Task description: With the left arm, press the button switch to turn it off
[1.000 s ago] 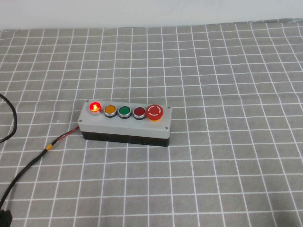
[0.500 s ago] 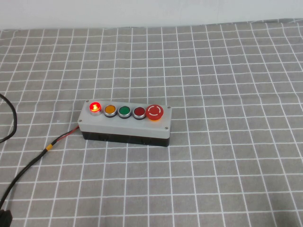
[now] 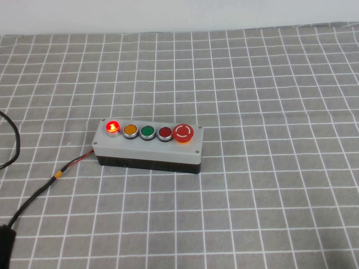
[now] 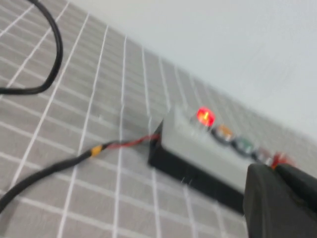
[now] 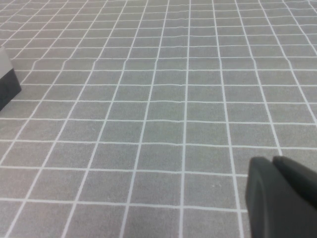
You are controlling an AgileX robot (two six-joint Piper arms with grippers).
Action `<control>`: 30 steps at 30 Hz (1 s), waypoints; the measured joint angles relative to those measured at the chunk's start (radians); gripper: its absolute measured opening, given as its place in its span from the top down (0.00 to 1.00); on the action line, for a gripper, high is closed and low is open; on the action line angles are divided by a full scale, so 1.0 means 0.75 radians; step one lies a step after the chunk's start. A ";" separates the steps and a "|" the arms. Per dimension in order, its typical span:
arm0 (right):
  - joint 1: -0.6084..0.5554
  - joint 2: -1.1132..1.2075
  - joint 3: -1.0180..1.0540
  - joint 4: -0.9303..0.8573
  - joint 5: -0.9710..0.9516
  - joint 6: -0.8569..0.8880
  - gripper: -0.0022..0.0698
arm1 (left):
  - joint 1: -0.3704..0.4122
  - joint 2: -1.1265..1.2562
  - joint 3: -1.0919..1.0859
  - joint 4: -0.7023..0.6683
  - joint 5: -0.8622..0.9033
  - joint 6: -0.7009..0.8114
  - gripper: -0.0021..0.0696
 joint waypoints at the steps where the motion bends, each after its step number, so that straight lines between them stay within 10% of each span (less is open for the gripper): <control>1: 0.000 0.000 0.000 0.000 0.000 0.000 0.99 | 0.000 0.000 0.000 -0.028 -0.024 0.000 0.98; 10: 0.000 0.000 0.000 0.000 0.000 0.000 0.99 | 0.000 0.093 -0.201 -0.052 0.072 0.016 0.98; 23: 0.000 0.000 0.000 0.000 0.000 0.000 0.99 | 0.000 1.073 -1.021 0.141 0.939 0.202 0.98; 30: 0.000 0.000 0.000 0.000 0.000 0.000 0.99 | -0.041 1.505 -1.312 0.185 1.022 0.305 0.98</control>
